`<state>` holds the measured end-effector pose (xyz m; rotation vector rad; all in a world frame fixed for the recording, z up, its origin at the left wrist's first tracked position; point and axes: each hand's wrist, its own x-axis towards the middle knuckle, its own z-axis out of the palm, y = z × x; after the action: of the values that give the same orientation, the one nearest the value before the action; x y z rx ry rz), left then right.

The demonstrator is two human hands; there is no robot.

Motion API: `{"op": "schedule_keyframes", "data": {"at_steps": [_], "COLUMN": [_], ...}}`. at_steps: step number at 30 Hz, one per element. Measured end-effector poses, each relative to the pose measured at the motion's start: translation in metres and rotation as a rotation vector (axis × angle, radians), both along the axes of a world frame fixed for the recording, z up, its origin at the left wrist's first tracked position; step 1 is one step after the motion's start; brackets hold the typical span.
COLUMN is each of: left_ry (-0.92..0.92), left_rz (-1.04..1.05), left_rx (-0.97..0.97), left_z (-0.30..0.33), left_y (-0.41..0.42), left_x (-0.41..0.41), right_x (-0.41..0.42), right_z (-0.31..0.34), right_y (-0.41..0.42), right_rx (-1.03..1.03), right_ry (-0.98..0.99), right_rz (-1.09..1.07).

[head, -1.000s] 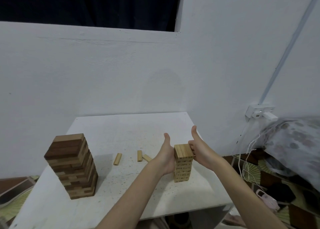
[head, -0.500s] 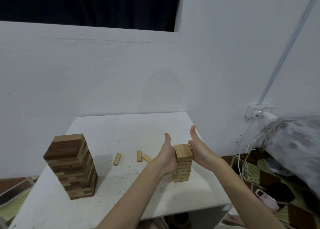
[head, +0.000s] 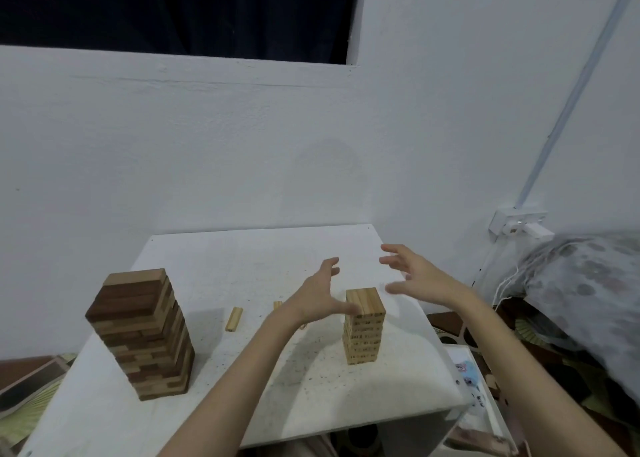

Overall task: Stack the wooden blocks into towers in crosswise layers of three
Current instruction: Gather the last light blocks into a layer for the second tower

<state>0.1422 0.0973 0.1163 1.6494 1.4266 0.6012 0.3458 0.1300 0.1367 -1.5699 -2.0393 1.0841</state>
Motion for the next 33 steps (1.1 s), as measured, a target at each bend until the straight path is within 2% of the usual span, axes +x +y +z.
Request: {"op": "schedule_keyframes", "data": {"at_steps": [4, 8, 21, 33], "left_ry": [0.188, 0.232, 0.257, 0.19], "left_rz": [-0.099, -0.096, -0.072, -0.055], "left_rx": [0.017, 0.066, 0.146, 0.17], "left_z": [-0.006, -0.014, -0.023, -0.026], "left_y": [0.002, 0.005, 0.007, 0.007], "left_x": [0.004, 0.01, 0.014, 0.014], "right_x": [-0.006, -0.015, -0.018, -0.019], "right_z": [0.003, -0.004, -0.024, -0.027], "right_y": [-0.002, -0.003, 0.0, 0.004], "right_rx": [0.035, 0.045, 0.079, 0.104], "right_ry": [-0.256, -0.343, -0.321, -0.272], "right_rz": [0.159, 0.185, 0.19, 0.186]}}
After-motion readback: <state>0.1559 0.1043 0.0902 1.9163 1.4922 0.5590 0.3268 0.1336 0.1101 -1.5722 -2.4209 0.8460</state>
